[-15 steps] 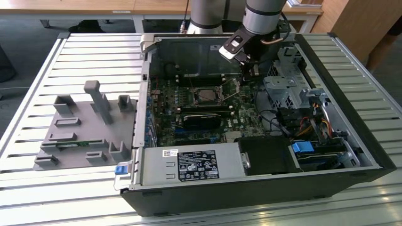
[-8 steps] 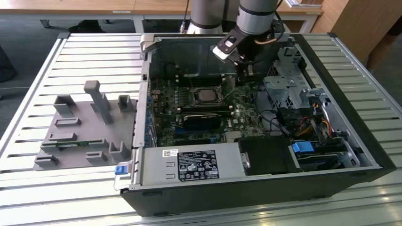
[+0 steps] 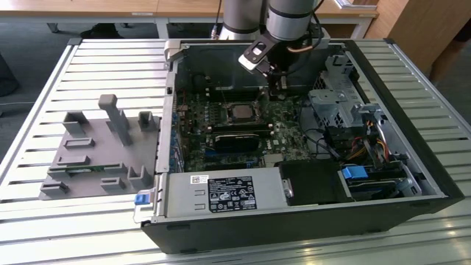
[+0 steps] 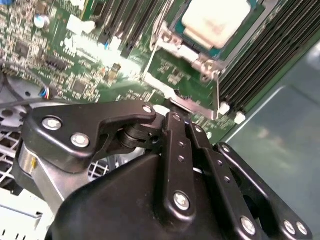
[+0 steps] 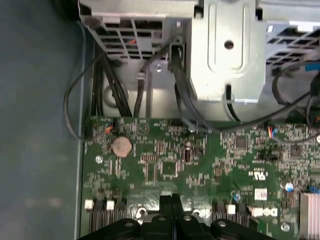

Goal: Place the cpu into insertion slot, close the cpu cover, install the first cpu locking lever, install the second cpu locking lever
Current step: 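Close the cpu cover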

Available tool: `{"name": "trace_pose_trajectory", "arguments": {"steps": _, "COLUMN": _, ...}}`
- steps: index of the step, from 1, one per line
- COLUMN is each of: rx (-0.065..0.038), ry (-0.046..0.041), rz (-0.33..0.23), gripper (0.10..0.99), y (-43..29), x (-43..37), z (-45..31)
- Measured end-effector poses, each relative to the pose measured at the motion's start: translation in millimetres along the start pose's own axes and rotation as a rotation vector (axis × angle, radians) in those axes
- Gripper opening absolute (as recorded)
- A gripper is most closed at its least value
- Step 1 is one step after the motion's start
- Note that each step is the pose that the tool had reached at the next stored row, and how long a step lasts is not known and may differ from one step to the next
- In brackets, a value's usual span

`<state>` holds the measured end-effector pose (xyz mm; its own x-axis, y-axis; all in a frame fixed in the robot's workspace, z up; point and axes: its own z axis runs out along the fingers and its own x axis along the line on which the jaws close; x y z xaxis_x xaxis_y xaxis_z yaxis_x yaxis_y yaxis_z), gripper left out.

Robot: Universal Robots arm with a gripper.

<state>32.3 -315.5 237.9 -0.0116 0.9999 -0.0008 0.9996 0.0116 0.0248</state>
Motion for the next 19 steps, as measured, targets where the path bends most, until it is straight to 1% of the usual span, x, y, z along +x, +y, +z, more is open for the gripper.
{"name": "trace_pose_trajectory", "arguments": {"steps": 6, "rx": 0.0, "ry": 0.0001, "rz": 0.0, "gripper": 0.106, "y": -14.9, "x": 0.2, "z": 0.1}}
{"name": "trace_pose_trajectory", "arguments": {"steps": 10, "rx": 0.0, "ry": 0.0001, "rz": 0.0, "gripper": 0.106, "y": -22.9, "x": 0.5, "z": 0.4}}
{"name": "trace_pose_trajectory", "arguments": {"steps": 12, "rx": 0.0, "ry": 0.0, "rz": 0.0, "gripper": 0.106, "y": -26.0, "x": 0.6, "z": 0.7}}
{"name": "trace_pose_trajectory", "arguments": {"steps": 19, "rx": 0.0, "ry": 0.0001, "rz": 0.0, "gripper": 0.106, "y": -33.7, "x": 1.0, "z": 4.0}}
